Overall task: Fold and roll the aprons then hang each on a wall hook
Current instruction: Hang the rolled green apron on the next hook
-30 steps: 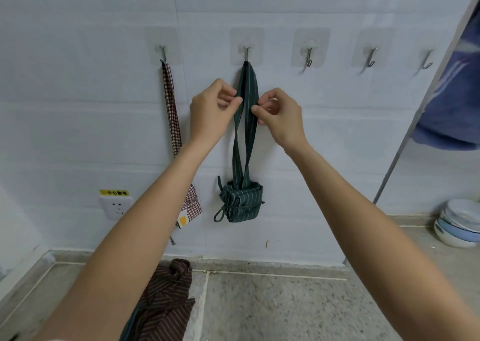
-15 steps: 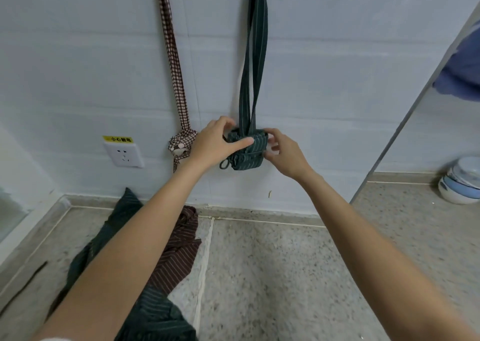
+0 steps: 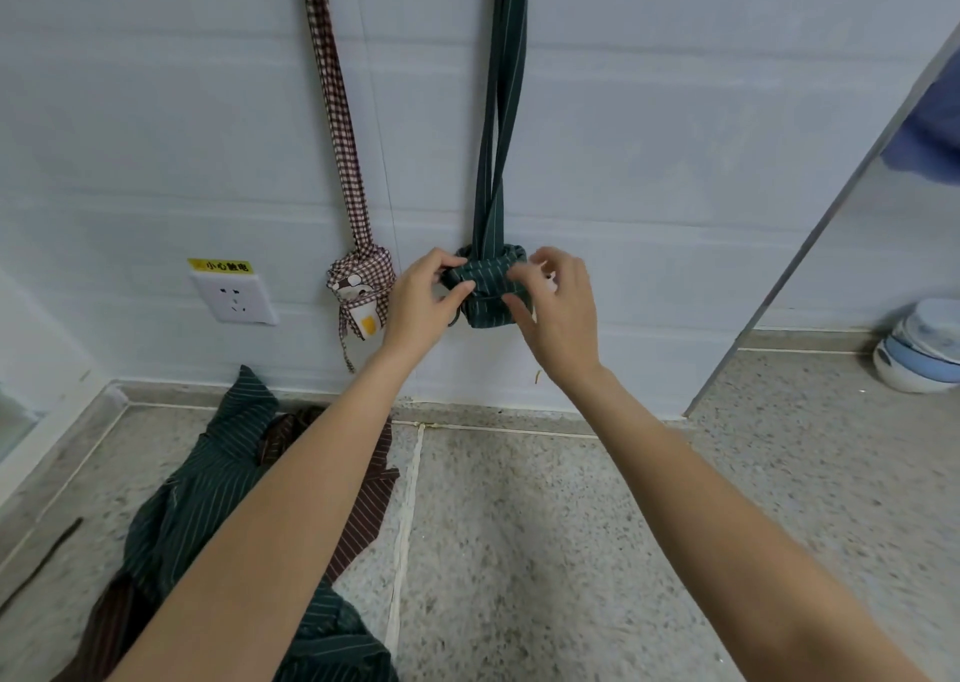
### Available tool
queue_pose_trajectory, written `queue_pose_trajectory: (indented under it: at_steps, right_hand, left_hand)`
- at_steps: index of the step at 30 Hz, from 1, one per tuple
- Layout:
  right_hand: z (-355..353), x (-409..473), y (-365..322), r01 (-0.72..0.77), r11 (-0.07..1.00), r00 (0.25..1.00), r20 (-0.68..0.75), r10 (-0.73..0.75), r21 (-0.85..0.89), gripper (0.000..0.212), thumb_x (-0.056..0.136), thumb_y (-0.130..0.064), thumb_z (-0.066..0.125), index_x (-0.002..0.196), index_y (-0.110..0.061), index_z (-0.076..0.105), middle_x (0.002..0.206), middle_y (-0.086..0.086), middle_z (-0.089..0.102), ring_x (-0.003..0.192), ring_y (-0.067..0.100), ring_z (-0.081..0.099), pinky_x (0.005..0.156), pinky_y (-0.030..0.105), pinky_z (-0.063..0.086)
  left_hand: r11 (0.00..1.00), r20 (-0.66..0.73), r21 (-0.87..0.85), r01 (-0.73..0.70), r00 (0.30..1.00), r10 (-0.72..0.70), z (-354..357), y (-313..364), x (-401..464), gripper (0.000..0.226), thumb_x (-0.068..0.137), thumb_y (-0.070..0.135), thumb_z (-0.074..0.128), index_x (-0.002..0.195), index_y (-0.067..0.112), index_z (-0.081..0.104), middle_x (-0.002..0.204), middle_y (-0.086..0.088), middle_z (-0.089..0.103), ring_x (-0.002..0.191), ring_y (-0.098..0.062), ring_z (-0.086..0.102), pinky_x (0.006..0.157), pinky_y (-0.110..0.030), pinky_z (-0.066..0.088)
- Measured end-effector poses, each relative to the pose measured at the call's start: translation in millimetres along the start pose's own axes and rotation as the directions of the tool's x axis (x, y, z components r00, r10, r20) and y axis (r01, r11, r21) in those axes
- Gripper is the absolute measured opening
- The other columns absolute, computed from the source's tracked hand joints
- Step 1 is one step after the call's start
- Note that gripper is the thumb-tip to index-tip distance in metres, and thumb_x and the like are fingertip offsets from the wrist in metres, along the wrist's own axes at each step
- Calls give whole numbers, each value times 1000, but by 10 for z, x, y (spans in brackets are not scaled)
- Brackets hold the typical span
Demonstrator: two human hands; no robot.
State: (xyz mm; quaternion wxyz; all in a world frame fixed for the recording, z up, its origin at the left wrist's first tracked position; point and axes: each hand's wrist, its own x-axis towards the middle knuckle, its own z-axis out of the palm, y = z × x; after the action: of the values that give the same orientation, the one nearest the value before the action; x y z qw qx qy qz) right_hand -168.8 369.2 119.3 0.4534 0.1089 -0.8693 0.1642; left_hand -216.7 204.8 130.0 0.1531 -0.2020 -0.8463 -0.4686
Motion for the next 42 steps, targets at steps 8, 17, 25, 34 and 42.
queue_pose_trajectory:
  at_steps: [8,17,25,34,42]
  right_hand:
    - [159,13,66,369,889,929,87,-359,-273,12,72,-5,70,71,-14,62,92,6,64,90,25,45,74,33,34]
    - [279,130,-121,62,988,996,-49,-69,-141,9,79,-13,67,72,-10,61,94,6,62,86,21,42,69,34,34]
    - [59,106,110,58,993,988,133,-72,102,28,71,-7,75,92,-7,57,108,12,53,94,23,40,76,26,40]
    - [-44,125,210,58,997,965,254,-69,49,42,71,-10,79,105,-13,54,112,12,52,89,28,50,62,40,52]
    - [-247,31,184,-3,995,964,265,-24,103,34,88,-25,63,116,-9,53,132,13,45,116,28,45,94,33,43]
  left_hand:
    - [1000,-6,-25,-9,1000,9,-13,-31,93,24,79,22,73,99,13,65,106,1,66,94,-8,56,75,4,35]
    - [998,-29,-58,-25,999,24,37,-63,81,23,81,16,70,103,12,65,107,-3,66,98,-13,59,78,2,36]
    - [996,82,-38,-81,993,84,101,-83,-45,58,71,23,80,122,18,53,118,0,53,103,-6,52,77,-18,54]
    - [969,137,133,-206,973,188,67,-82,126,43,74,10,75,111,14,53,111,-1,57,99,-16,57,79,-38,54]
    - [984,180,-178,-15,983,48,2,73,-96,58,84,3,63,136,15,41,132,3,46,116,5,41,93,-5,39]
